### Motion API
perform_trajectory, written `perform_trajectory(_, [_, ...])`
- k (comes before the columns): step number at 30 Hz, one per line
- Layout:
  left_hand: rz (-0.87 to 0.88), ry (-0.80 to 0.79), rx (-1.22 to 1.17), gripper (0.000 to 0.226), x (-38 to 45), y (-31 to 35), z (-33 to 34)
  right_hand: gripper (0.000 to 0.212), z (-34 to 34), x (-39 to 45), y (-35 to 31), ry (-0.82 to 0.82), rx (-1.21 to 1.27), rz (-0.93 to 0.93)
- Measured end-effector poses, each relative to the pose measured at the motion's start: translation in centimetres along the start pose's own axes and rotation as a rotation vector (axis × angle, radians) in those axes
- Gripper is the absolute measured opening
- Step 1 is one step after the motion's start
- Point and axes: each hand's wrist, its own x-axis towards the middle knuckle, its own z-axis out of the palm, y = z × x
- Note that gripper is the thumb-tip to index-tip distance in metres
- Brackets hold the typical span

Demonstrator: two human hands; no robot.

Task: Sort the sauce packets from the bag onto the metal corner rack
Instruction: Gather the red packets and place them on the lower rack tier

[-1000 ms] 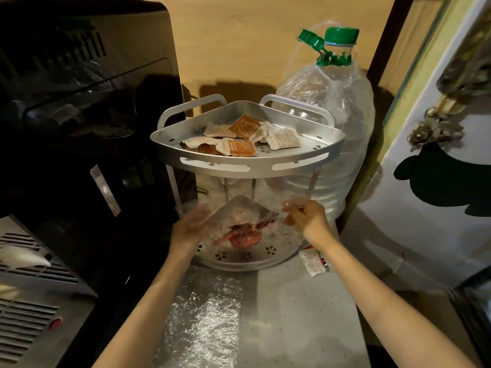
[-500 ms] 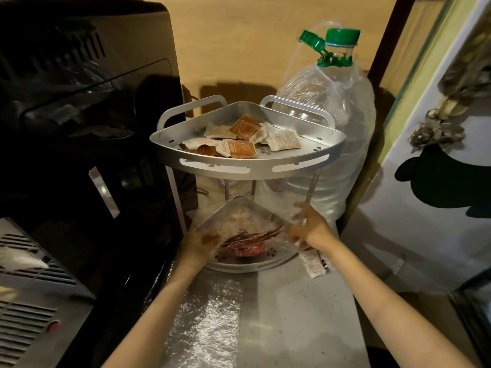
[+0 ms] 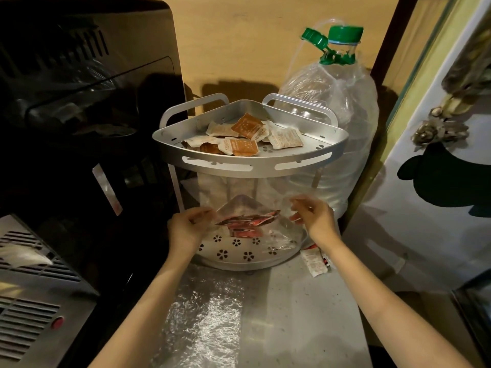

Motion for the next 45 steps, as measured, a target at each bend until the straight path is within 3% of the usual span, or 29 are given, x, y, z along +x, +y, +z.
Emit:
perform_trajectory(7, [0.124,0.023,-0.086,0.019,-0.1,2.9,-0.6,0.018,0.0,0.7,-0.7,0.120,-0.086,-0.100])
perform_trajectory(22, [0.148,0.041,-0.156,0.005,-0.2,2.3,-1.3,0.023,-0.2,0.6,-0.4,0.094,-0.007,-0.174])
perform_trajectory(26, [0.041,-0.126,-0.001,0.053,-0.9,-0.3,-0.7,0.021,-0.2,0.6,-0.7,0.089,0.001,-0.164])
perform_trajectory(30, [-0.032,-0.101,0.134,0.026,-0.9,-1.9,-0.5,0.023,-0.6,0.5,-1.0,0.016,0.092,-0.092])
perform_trajectory(34, [-0.066,-0.064,0.177,0.018,-0.2,-1.9,-0.5,0.050,-0.6,0.4,-0.1,-0.030,0.113,0.220])
perform_trajectory(38, [-0.115,-0.095,0.186,0.017,0.5,-1.4,0.1,0.028,0.3,0.4,1.0,-0.195,0.109,0.421])
perform_trajectory(41, [-0.086,-0.101,0.175,0.009,0.8,-0.4,0.5,0.006,0.9,1.0,1.1,-0.056,0.100,0.314])
perform_trajectory(45, [-0.074,-0.089,0.066,0.005,1.2,0.3,0.4,0.012,0.8,0.5,0.0,0.050,0.197,0.180])
